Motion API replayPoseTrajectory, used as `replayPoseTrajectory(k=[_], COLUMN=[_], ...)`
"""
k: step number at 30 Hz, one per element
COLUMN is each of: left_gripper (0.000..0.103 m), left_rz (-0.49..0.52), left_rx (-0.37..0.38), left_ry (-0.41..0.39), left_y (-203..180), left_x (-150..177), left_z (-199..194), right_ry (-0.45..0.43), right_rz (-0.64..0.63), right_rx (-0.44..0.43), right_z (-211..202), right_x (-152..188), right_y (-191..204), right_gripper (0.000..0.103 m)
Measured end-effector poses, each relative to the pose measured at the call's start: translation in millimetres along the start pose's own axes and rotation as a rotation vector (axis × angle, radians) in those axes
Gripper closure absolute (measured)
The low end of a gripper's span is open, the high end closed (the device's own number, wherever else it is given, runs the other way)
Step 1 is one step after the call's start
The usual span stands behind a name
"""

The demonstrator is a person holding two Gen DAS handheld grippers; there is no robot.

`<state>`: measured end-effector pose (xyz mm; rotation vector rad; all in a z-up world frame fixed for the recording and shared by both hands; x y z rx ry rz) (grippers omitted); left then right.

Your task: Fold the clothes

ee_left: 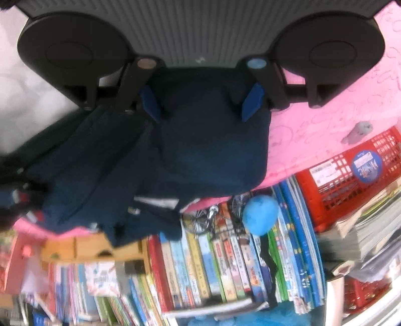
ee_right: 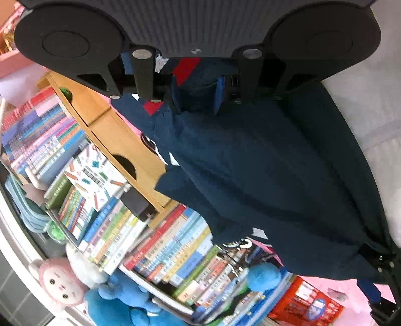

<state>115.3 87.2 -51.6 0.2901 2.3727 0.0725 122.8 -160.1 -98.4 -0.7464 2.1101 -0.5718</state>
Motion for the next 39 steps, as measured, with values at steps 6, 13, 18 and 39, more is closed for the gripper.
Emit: replayPoseTrajectory(k=[6,13,18,39], left_gripper=[0.033,0.039,0.040,0.050], left_rz=[-0.151,-0.142,-0.139,-0.142], left_rx=[-0.086,-0.221,-0.129,-0.350], left_ry=[0.032,0.059,-0.024,0.110], left_y=[40.1,54.2,46.3,53.9], left_x=[4.9,-0.6,-30.8,-96.3], left_z=[6.9,10.3,0.3,112.6], right_ry=[0.036,0.034,-0.041,0.086], right_rz=[0.151,0.410,0.652,0.617], right_rx=[-0.039,-0.271,-0.507,-0.275], right_z=[16.7,19.1,9.5,89.0], right_x=[-2.7,5.2,13.1,-21.4], right_y=[-30.6,-74.7,-105.7,-109.5], right_gripper=[0.045,0.035,0.034,0.041])
Point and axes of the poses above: each gripper's, at about its wrist camera, not at the fingertips, and z roughly the way its jaws point, y to its left, x to its underside, the point moved 2 cm from there along z, roughly the way its jaws point, and after that the axes turned 13 degrees about y, right-handed, at the moved point
